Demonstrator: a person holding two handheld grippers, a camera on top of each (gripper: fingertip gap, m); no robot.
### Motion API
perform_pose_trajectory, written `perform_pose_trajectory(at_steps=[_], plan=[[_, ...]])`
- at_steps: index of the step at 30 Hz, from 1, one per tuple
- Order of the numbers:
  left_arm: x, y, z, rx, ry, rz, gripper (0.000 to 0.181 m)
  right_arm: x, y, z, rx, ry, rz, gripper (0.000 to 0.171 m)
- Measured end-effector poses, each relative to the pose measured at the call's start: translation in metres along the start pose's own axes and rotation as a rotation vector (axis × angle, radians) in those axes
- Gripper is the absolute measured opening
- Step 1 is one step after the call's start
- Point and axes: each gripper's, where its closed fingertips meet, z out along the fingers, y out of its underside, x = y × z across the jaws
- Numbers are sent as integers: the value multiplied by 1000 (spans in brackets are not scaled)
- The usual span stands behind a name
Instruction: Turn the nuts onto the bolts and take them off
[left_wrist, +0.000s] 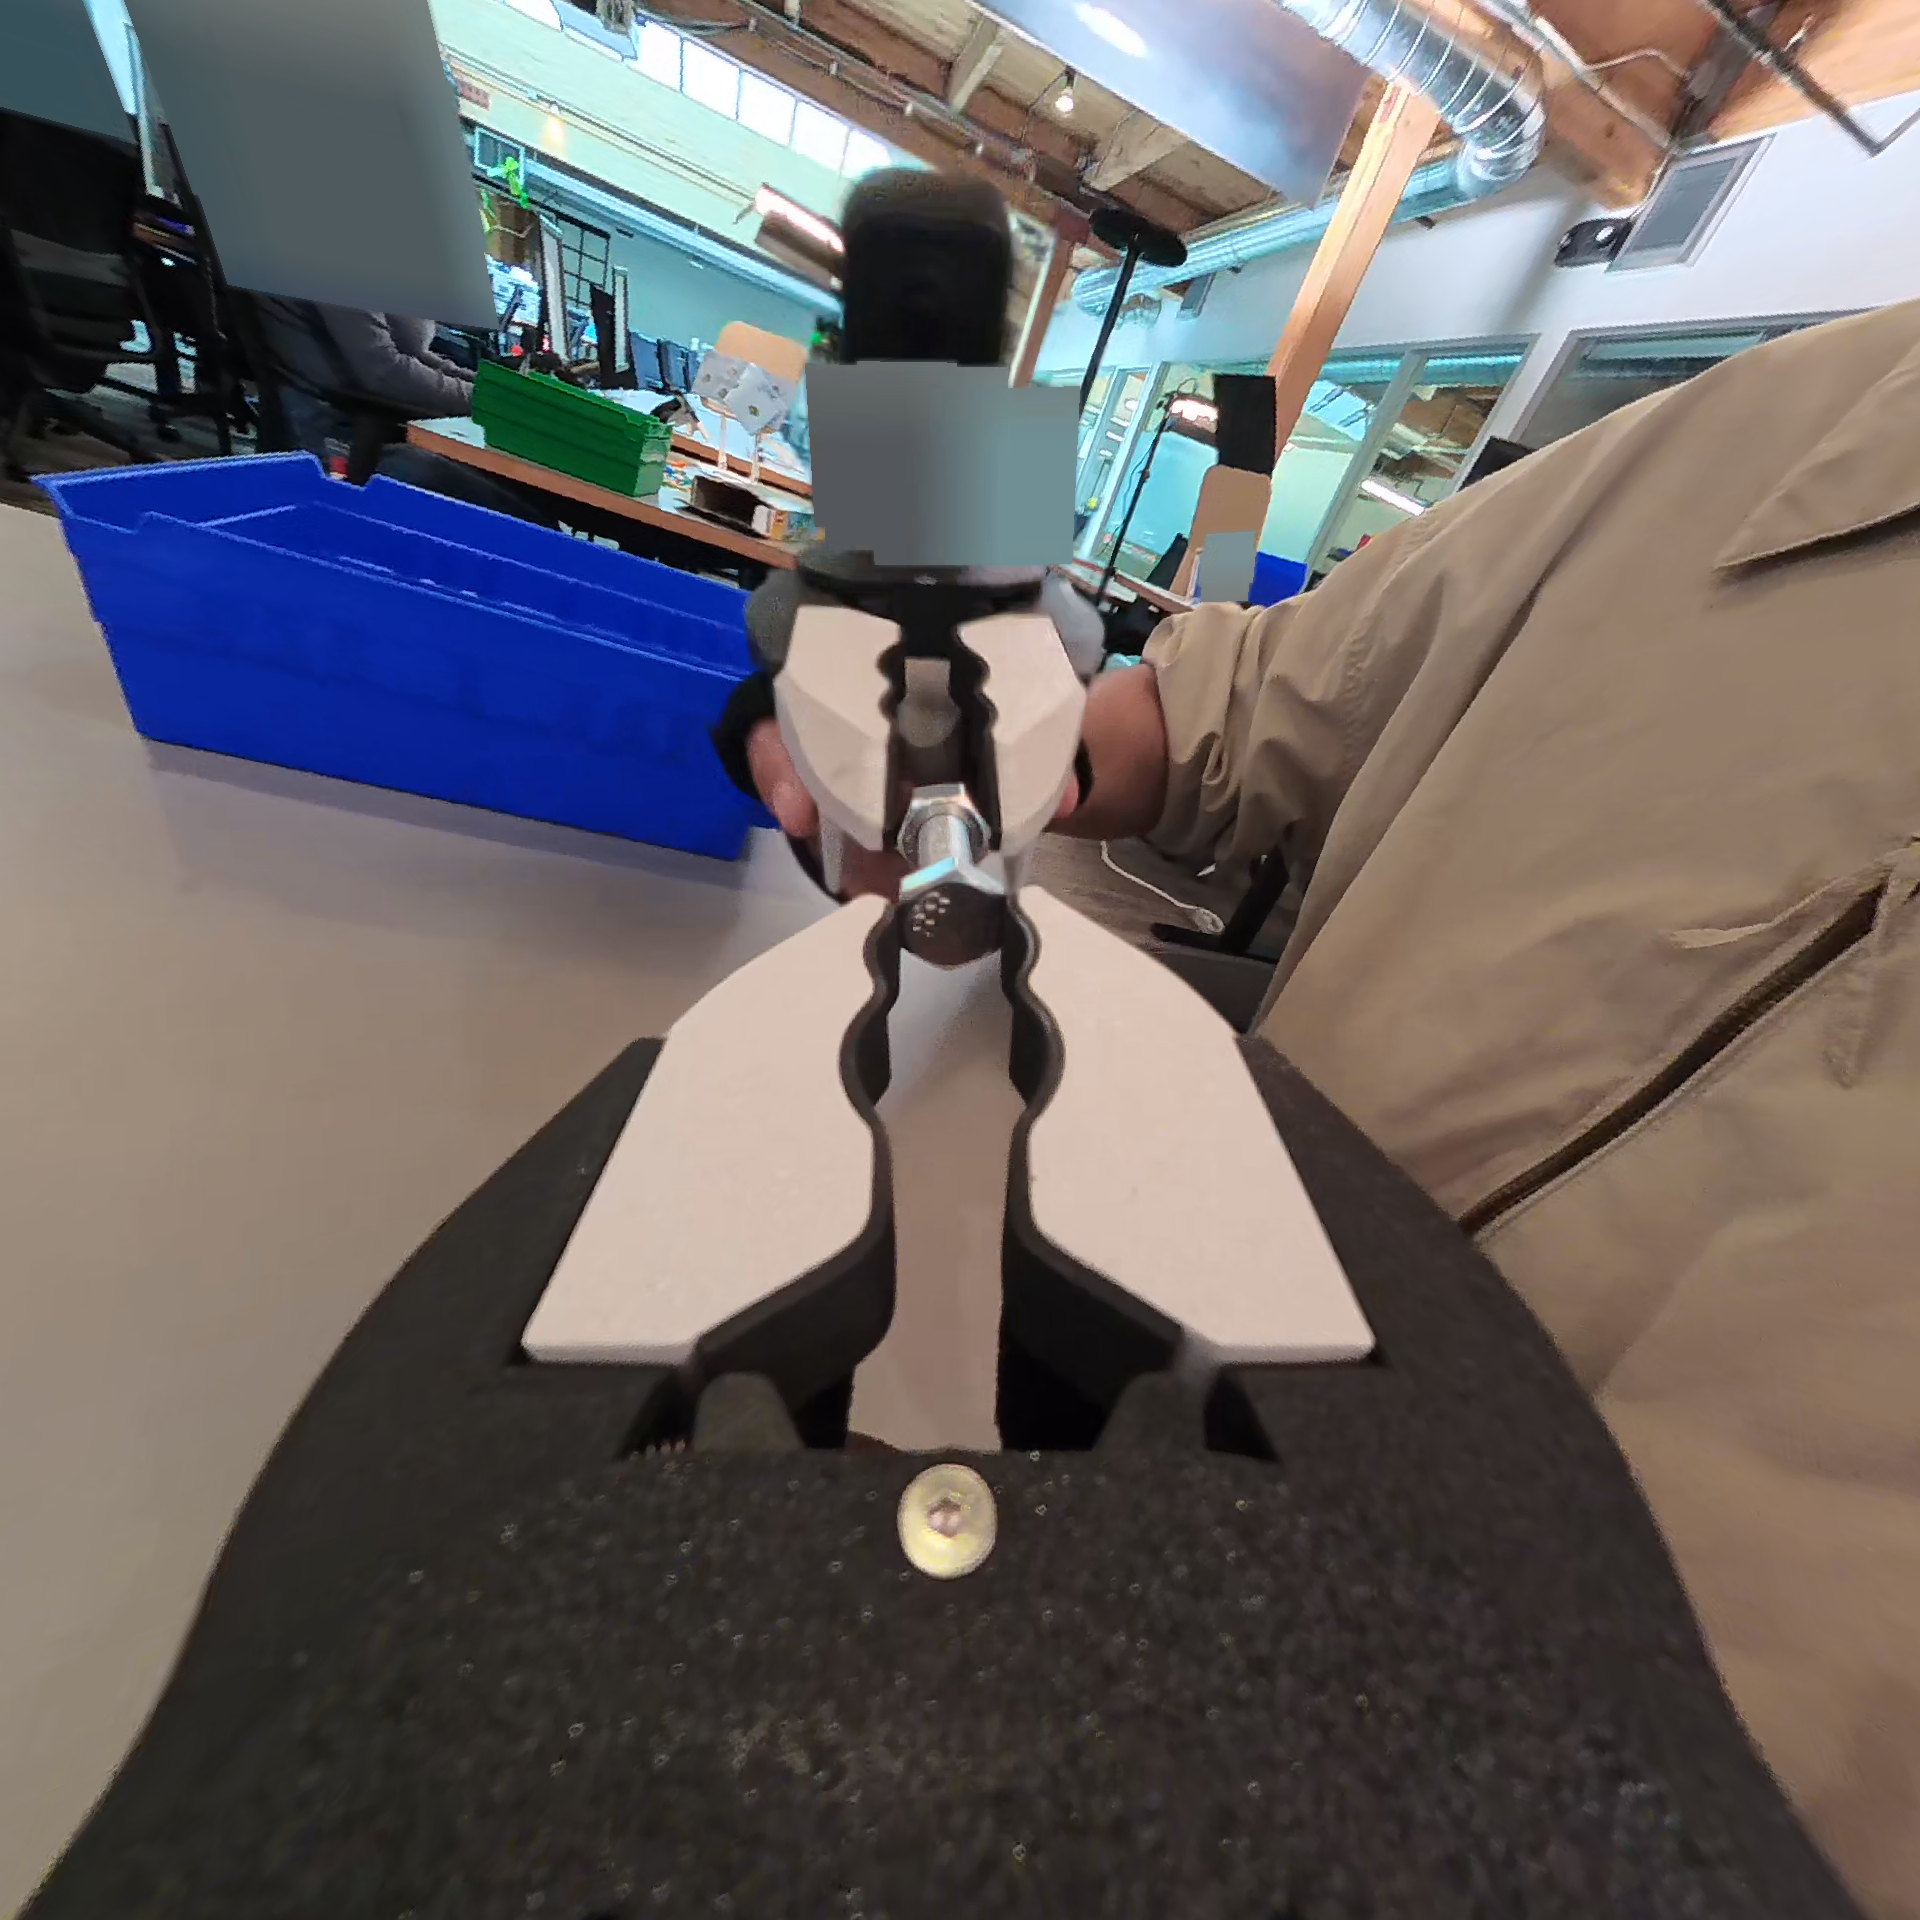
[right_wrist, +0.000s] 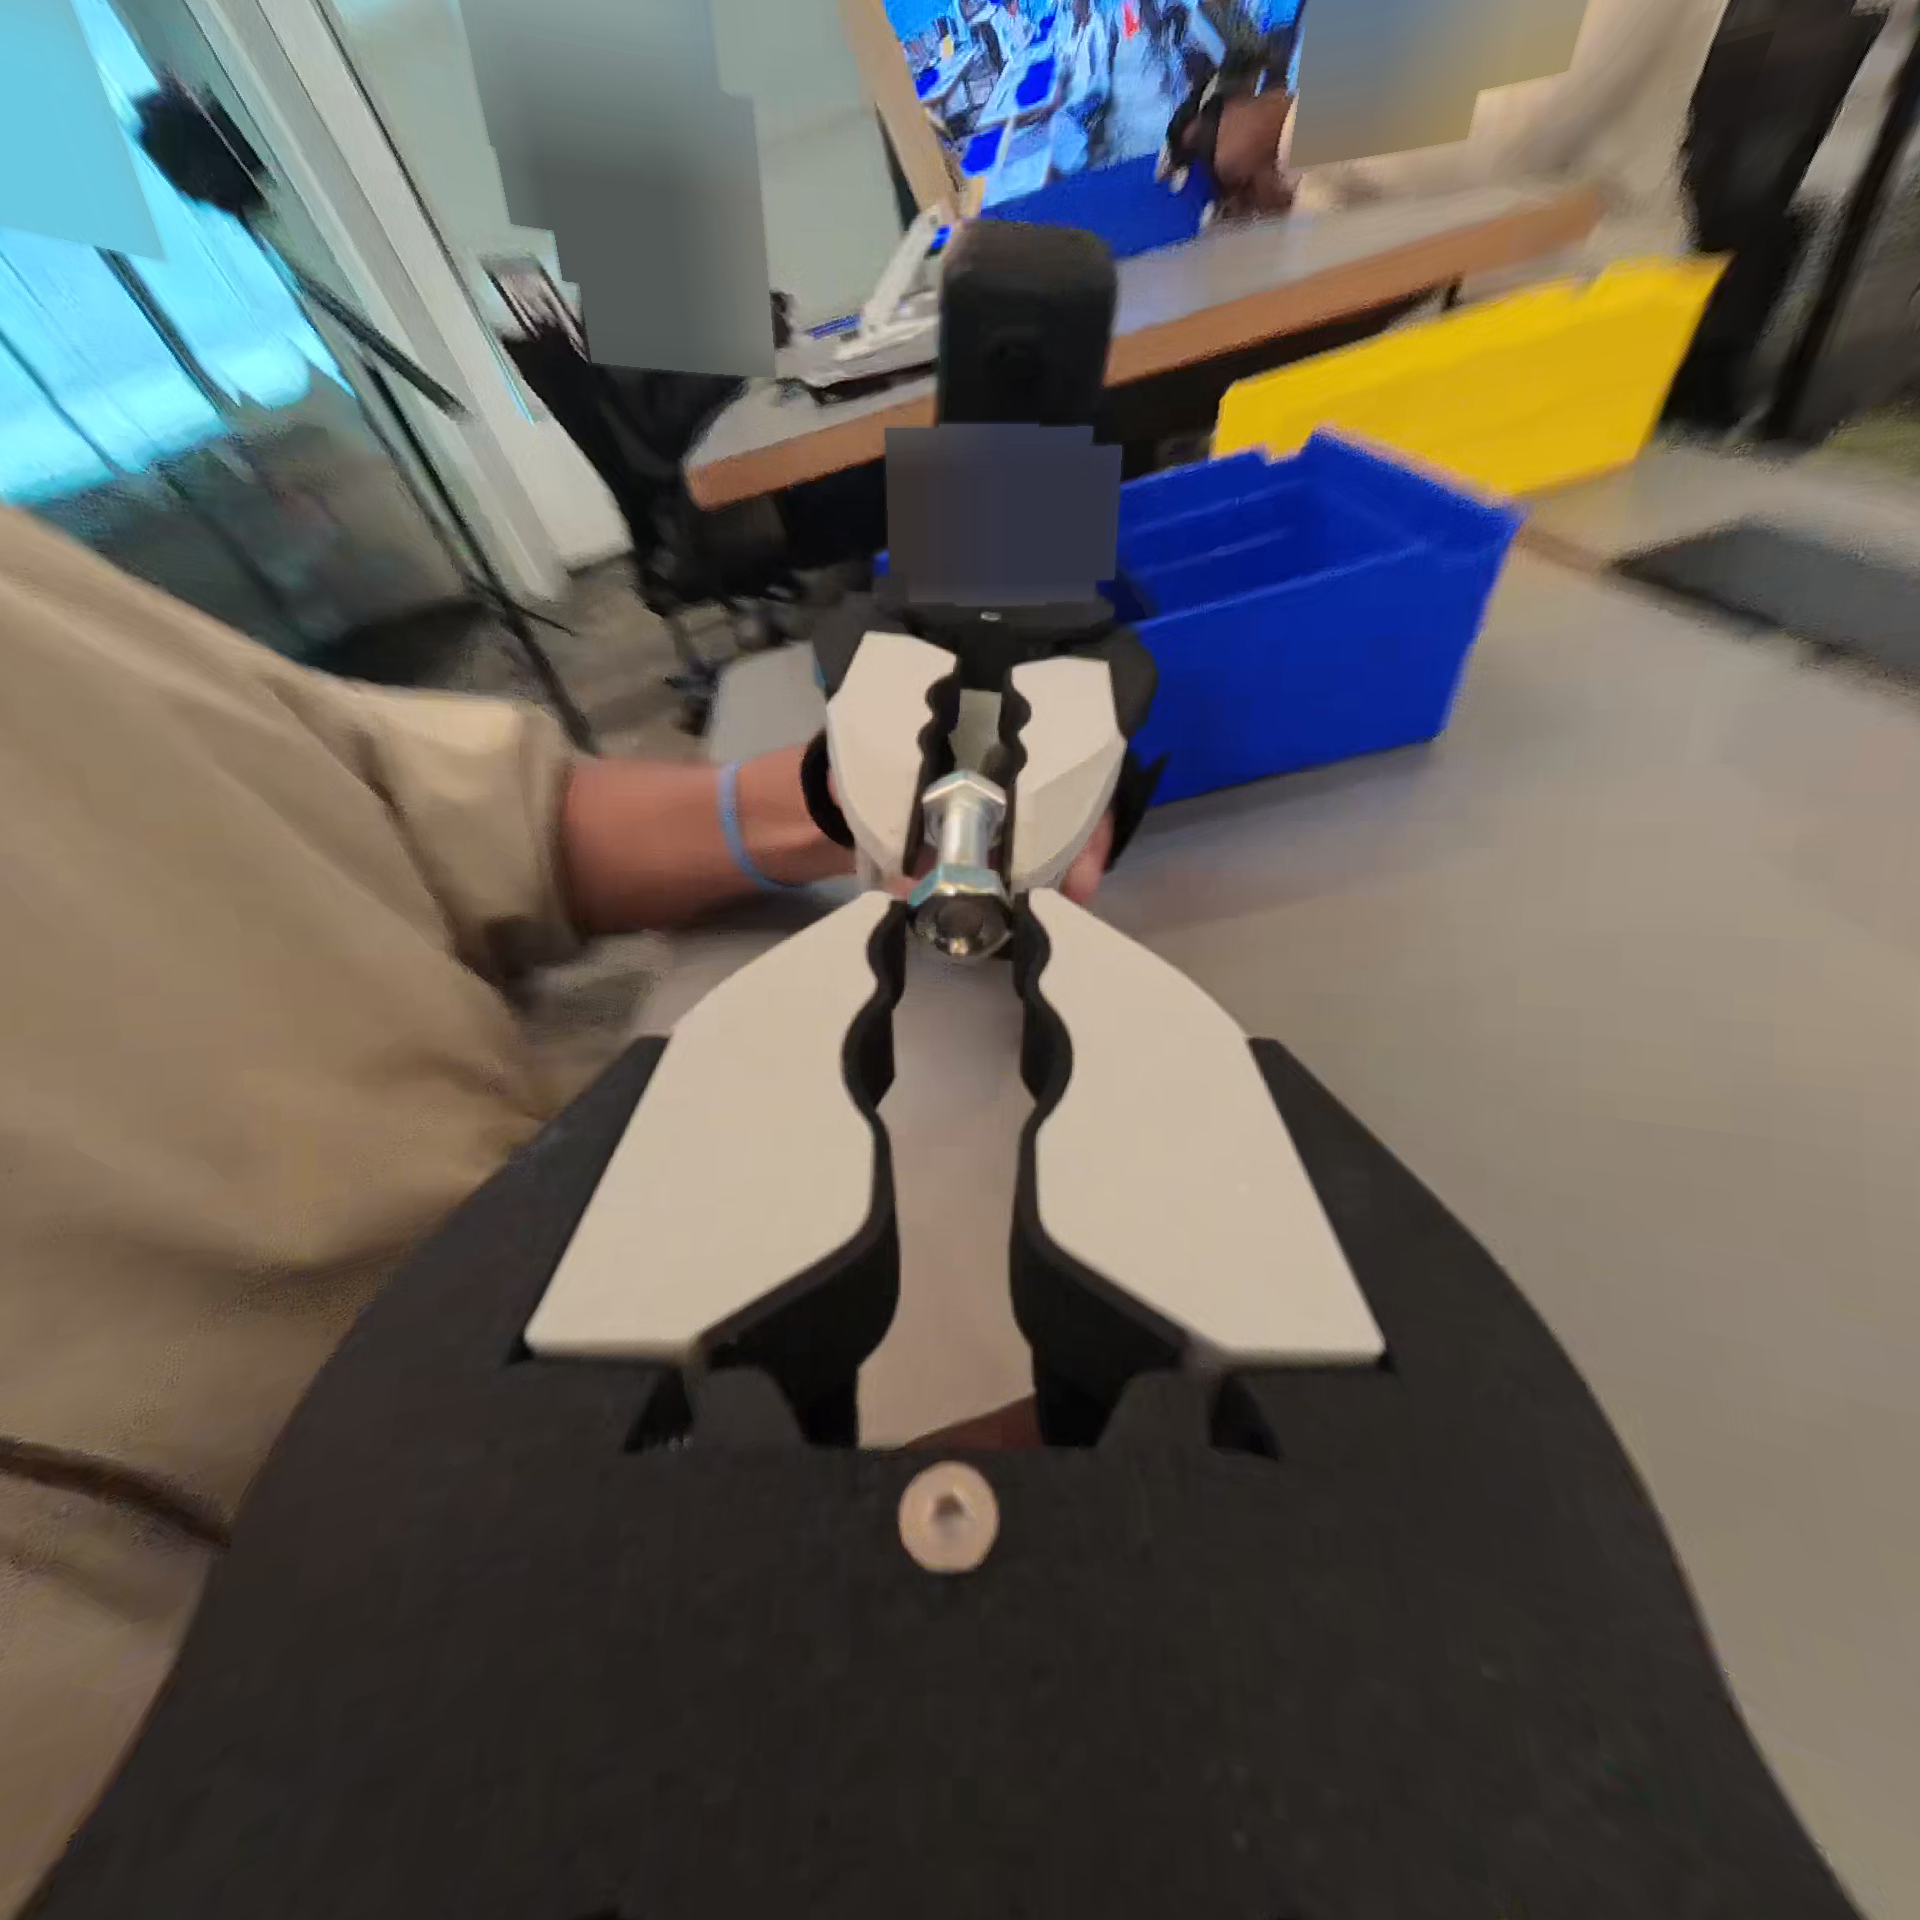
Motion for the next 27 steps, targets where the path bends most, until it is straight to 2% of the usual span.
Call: perform_pose_trajectory(at_steps=[4, 7, 9, 12, 13, 14, 16, 21, 23, 25, 26, 27], plan=[[-1, -2, -2, 20, 16, -27, 18, 1, 2, -3, -76, 290, -742, 42], [1, -2, -2, 29, 44, -49, 18, -1, 4, 0, -181, 416, -1222, 45], [3, 0, -1, 21, 58, -56, 18, 2, 4, 3, -223, 456, -1388, 41], [4, 3, 2, 2, 60, -53, 18, 1, 1, 5, -212, 443, -1481, 18], [5, 3, 2, 3, 68, -55, 18, 0, 0, 5, -207, 432, -1493, 18], [4, 2, 2, 10, 57, -51, 18, 1, -1, 5, -208, 420, -1445, 18], [3, 2, 0, 7, 43, -36, 18, 3, -1, 6, -191, 352, -1178, 18], [1, -1, -1, 5, 4, 3, 18, 1, -3, 9, -40, 26, -134, 18], [-1, 1, -1, -8, -17, 14, 18, 2, -1, 9, 16, -94, 178, 18], [-4, 4, 0, -26, -36, 21, 18, 3, 1, 8, 73, -143, 274, 18], [-1, 3, 1, -15, -14, 10, 18, 0, 2, 7, 100, -144, 219, 19], [0, 1, 1, -1, -3, 0, 17, -4, 2, 5, 124, -115, 107, 30]])
